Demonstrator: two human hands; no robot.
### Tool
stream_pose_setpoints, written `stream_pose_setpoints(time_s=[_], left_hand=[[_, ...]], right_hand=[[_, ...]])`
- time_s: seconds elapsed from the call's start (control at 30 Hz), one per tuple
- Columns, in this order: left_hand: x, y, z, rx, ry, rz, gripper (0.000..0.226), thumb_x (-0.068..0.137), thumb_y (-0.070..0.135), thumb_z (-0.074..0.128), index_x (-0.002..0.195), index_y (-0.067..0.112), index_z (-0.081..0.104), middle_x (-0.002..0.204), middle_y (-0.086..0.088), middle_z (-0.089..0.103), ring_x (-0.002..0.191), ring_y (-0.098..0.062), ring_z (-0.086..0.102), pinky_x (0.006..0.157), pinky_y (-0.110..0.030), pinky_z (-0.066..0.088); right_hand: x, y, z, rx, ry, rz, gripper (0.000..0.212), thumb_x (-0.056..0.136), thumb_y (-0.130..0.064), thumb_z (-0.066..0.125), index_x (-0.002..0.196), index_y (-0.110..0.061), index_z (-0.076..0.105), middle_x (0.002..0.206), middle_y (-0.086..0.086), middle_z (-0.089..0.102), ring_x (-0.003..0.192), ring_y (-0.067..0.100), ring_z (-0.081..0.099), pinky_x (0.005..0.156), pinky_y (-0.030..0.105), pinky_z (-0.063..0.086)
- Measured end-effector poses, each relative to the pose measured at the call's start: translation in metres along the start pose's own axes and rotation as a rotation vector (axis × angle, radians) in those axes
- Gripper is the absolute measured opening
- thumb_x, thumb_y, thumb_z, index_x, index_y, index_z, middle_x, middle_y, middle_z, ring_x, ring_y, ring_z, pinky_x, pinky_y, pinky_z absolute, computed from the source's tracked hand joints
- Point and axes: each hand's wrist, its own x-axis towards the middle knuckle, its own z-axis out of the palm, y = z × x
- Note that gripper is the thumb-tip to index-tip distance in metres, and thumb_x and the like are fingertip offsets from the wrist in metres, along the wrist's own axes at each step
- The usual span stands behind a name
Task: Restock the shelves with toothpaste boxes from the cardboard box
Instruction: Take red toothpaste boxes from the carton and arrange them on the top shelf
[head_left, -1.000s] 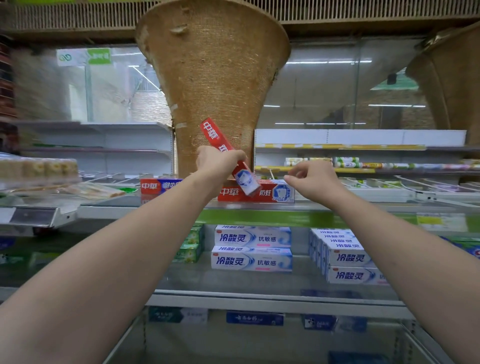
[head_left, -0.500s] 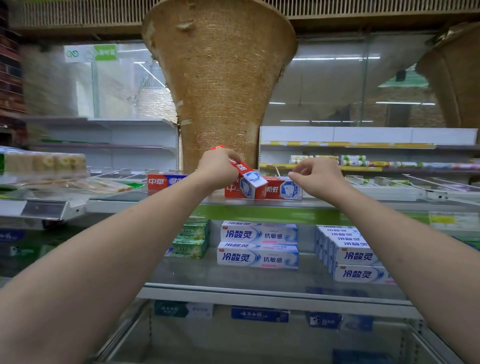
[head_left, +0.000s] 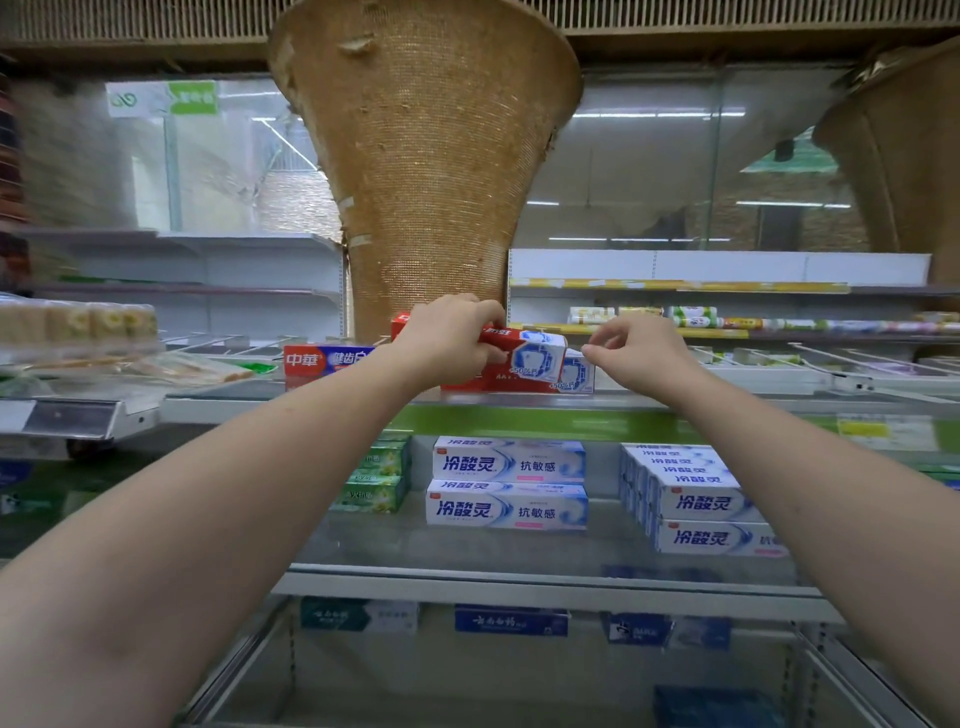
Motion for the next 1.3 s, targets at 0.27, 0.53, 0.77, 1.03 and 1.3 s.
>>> stream_pose_setpoints(time_s=[0.27, 0.53, 0.77, 1.03, 1.3], left_hand=[[0.002, 0.029, 0.030, -0.094, -0.034, -0.091, 0.039, 0.092, 0.048, 0.065, 0.126, 0.028, 0.064, 0.121, 0.000, 0.066, 0.111, -0.023, 0.057, 0.092, -0.043, 0.049], [0.005, 0.036, 0.037, 0.009, 0.057, -0.038, 0.044, 0.092, 0.056, 0.063, 0.128, 0.031, 0.069, 0.133, 0.004, 0.056, 0.122, -0.022, 0.046, 0.096, -0.044, 0.037], [0.010, 0.038, 0.041, -0.071, 0.049, -0.070, 0.045, 0.089, 0.058, 0.066, 0.127, 0.034, 0.070, 0.124, 0.006, 0.066, 0.118, -0.022, 0.051, 0.098, -0.046, 0.045], [0.013, 0.047, 0.033, -0.163, -0.006, -0.187, 0.044, 0.084, 0.053, 0.074, 0.121, 0.030, 0.072, 0.114, 0.007, 0.072, 0.106, -0.018, 0.062, 0.090, -0.042, 0.055], [0.004, 0.055, 0.027, -0.099, 0.036, -0.179, 0.060, 0.080, 0.065, 0.065, 0.130, 0.031, 0.065, 0.129, 0.003, 0.066, 0.122, -0.024, 0.054, 0.098, -0.048, 0.049]], right_hand=[[-0.001, 0.015, -0.006, 0.065, 0.047, 0.088, 0.018, 0.090, -0.033, 0.065, 0.097, -0.020, 0.076, 0.095, 0.000, 0.070, 0.091, 0.017, 0.061, 0.076, 0.025, 0.041], [0.000, 0.022, -0.005, 0.090, 0.054, 0.084, 0.019, 0.090, -0.034, 0.065, 0.096, -0.020, 0.076, 0.096, 0.000, 0.069, 0.094, 0.018, 0.062, 0.078, 0.028, 0.044], [0.002, 0.025, -0.002, 0.063, 0.062, 0.079, 0.021, 0.090, -0.037, 0.063, 0.097, -0.022, 0.076, 0.096, -0.002, 0.070, 0.095, 0.019, 0.062, 0.085, 0.037, 0.054], [-0.001, 0.021, -0.005, 0.041, 0.056, 0.051, 0.019, 0.090, -0.037, 0.063, 0.095, -0.023, 0.075, 0.091, -0.005, 0.069, 0.092, 0.017, 0.063, 0.084, 0.037, 0.055], [-0.008, 0.001, -0.014, 0.027, 0.032, -0.029, 0.021, 0.088, -0.039, 0.063, 0.096, -0.026, 0.076, 0.088, -0.008, 0.069, 0.089, 0.016, 0.063, 0.078, 0.033, 0.053]])
